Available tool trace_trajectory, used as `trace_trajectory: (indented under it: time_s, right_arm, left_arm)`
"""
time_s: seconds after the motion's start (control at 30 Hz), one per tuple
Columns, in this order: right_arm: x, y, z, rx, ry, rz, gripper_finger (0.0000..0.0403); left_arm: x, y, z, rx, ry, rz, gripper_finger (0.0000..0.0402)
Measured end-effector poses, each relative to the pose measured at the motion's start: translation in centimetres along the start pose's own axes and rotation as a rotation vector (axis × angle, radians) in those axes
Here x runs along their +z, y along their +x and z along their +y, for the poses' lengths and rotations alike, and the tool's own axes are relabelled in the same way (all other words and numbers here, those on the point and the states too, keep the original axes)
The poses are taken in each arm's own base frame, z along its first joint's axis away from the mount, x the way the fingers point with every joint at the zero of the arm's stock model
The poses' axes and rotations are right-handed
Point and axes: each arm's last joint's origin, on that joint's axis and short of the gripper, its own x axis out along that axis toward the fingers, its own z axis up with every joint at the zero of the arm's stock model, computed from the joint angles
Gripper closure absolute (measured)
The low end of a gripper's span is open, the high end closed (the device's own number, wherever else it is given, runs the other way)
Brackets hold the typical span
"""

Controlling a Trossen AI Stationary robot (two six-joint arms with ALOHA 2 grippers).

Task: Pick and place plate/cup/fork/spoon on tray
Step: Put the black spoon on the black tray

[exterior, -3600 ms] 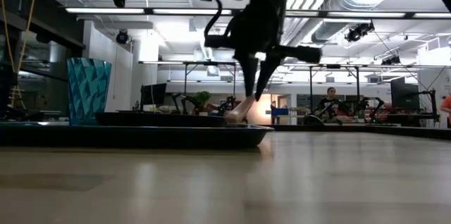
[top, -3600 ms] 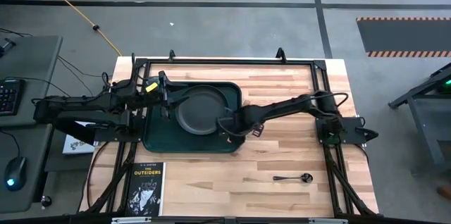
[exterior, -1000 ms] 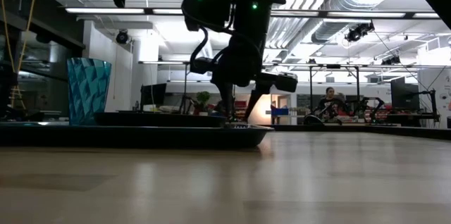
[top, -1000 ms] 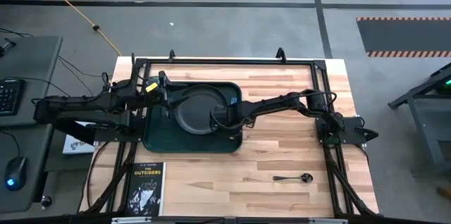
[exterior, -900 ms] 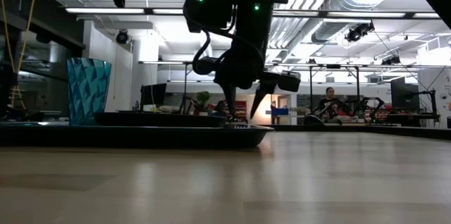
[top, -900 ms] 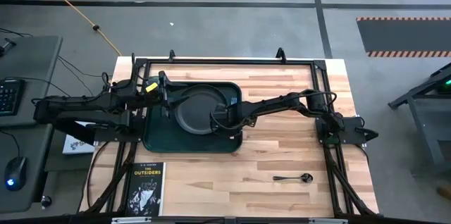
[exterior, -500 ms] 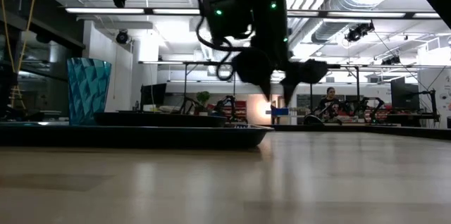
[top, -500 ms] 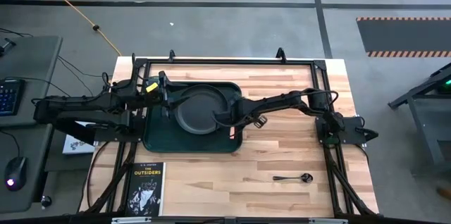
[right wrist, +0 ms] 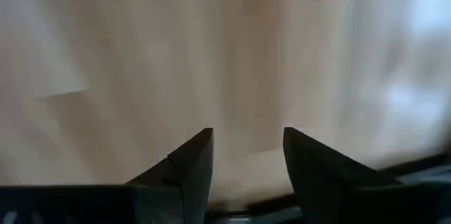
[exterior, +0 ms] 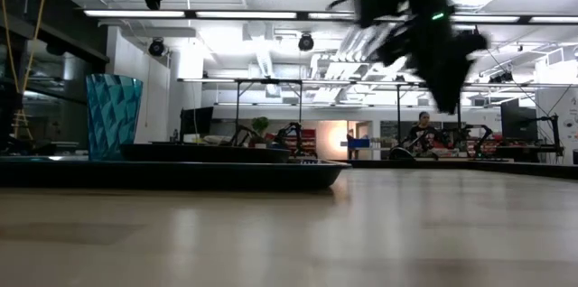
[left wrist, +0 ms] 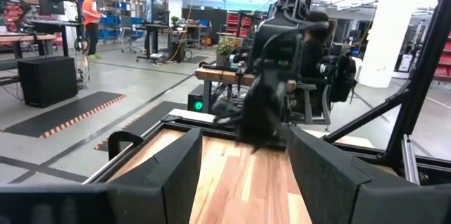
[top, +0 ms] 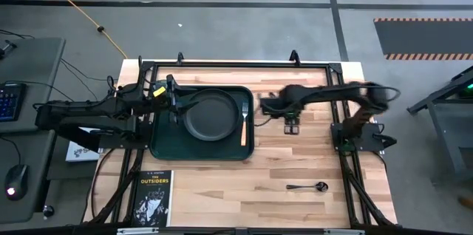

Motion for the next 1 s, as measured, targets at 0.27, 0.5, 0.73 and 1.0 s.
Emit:
trace_trajectory:
  time_s: [0.27, 0.5, 0.73, 1.0]
  right_arm:
    - [-9.3, 0.6, 3.6, 0.339, 0.36, -0.171, 0.024]
    - [-12.5, 1.7, 7.9, 0.657, 0.388, -0.353, 0.024]
    - [-12.7, 2.8, 11.4, 0.756, 0.338, -0.404, 0.0244]
    - [-12.7, 3.3, 14.0, 0.679, 0.31, -0.4, 0.0259]
  left_arm:
    - [0.2, 0.0, 0.0, -0.001, -0.002, -0.018, 0.02]
    - [0.2, 0.0, 0.0, -0.002, -0.002, -0.021, 0.02]
    - [0.2, 0.0, 0.0, -0.001, -0.001, -0.016, 0.02]
    - [0.2, 0.0, 0.0, -0.002, 0.026, -0.024, 0.02]
